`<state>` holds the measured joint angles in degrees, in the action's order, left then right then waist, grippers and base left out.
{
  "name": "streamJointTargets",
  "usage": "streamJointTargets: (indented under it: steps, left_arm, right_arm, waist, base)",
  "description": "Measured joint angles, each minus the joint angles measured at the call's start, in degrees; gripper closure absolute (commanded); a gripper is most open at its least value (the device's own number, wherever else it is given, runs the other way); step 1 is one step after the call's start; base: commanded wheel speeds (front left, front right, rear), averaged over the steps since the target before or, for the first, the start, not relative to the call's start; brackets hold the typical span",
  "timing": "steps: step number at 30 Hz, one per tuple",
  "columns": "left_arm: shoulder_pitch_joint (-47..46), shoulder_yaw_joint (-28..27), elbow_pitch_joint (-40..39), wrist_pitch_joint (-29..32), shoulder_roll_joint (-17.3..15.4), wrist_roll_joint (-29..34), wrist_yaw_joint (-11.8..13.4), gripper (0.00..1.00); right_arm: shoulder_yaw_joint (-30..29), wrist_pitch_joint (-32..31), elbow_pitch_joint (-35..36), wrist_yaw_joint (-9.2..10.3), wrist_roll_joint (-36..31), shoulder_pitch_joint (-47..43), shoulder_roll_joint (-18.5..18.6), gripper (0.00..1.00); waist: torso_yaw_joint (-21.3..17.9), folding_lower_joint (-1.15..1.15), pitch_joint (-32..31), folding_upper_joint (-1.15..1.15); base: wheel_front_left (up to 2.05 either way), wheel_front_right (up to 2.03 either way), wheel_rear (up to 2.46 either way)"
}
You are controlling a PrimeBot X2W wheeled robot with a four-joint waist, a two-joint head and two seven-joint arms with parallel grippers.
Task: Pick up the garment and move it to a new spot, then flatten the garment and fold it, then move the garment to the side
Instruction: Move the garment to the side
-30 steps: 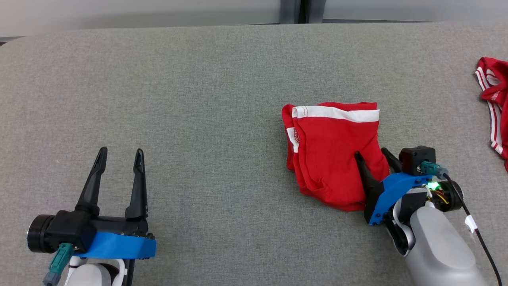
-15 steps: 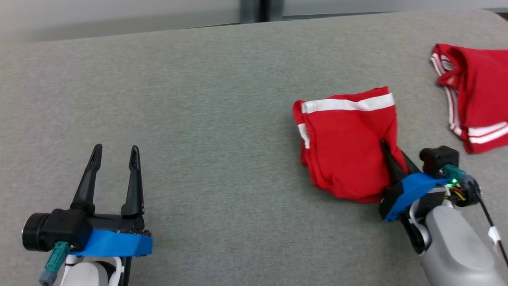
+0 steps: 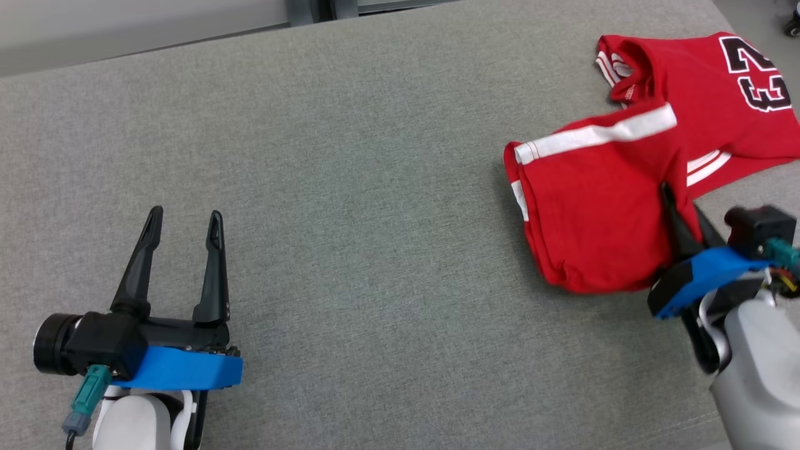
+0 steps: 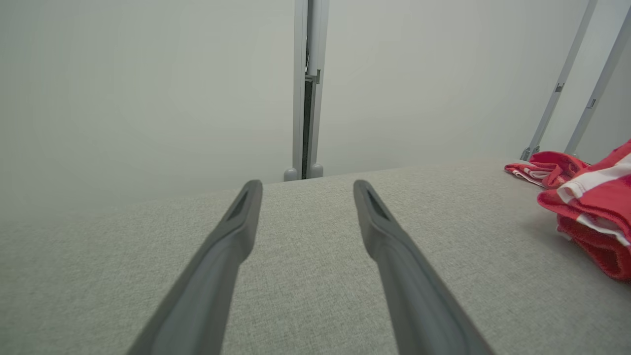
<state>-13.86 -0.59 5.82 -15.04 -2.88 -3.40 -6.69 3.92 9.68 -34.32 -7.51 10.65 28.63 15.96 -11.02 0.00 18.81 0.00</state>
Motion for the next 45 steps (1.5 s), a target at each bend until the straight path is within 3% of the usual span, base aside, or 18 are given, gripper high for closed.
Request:
streamJointTargets:
  steps: [8,15,25,30,35,36,37,38,45]
  left_arm:
    - [-1.7,-0.1,-1.0,0.0,-0.2,0.2,-0.1,0.0]
    - [-4.4,0.3,-3.1,0.0,-0.9,0.5,-0.5,0.0]
    - [-9.8,2.0,-5.7,0.0,-2.0,1.1,-0.5,0.0]
    - [-10.6,2.2,-6.7,0.0,-2.2,1.1,-0.5,0.0]
    - [-10.8,2.1,-7.0,-0.2,-2.2,1.1,-0.6,0.0]
    - [-10.8,2.1,-7.0,-0.2,-2.2,1.1,-0.6,0.0]
    - [-10.8,2.0,-7.0,-0.2,-2.2,1.1,-0.6,0.0]
    - [-10.8,1.9,-6.9,-0.2,-2.2,1.1,-0.6,0.0]
    - [-10.1,1.1,-5.4,-0.1,-2.0,1.0,-0.6,0.0]
  right_arm:
    - [-0.1,-2.8,1.0,-0.01,-1.6,9.0,4.6,1.0]
    - [-2.3,-7.3,1.6,-0.01,-1.8,14.6,16.7,1.0]
    - [-7.8,-12.2,-1.3,-0.01,0.4,20.1,27.9,1.0]
    - [-10.7,-13.8,-5.0,-0.02,-0.2,21.7,28.9,1.0]
    - [-14.0,-15.1,-8.2,-0.01,-2.2,22.1,26.8,1.0]
    - [-14.4,-15.1,-8.5,-0.01,-2.5,22.1,26.0,0.66]
    - [-14.7,-15.0,-8.6,-0.02,-3.0,22.1,25.5,0.47]
    - [-15.2,-14.7,-8.7,-0.02,-3.4,22.2,25.2,0.0]
    - [-17.9,-10.5,-6.8,-0.01,-7.0,22.4,23.3,0.0]
  waist:
    - [1.1,0.0,3.6,0.0]
    - [2.4,0.0,9.2,0.0]
    - [4.4,0.0,17.4,0.0]
    - [5.8,0.0,19.7,0.0]
    - [6.4,0.0,20.6,0.0]
    - [6.4,0.0,20.6,0.0]
    - [6.4,0.0,20.6,0.0]
    - [6.4,0.0,20.5,0.0]
    - [6.5,0.0,17.8,0.0]
  base:
    - [0.0,0.0,0.0]
    - [0.0,0.0,0.0]
    - [0.0,0.0,0.0]
    - [0.0,0.0,0.0]
    - [0.0,0.0,0.0]
    - [0.0,0.0,0.0]
    - [0.0,0.0,0.0]
    - [0.0,0.0,0.0]
    - [0.0,0.0,0.0]
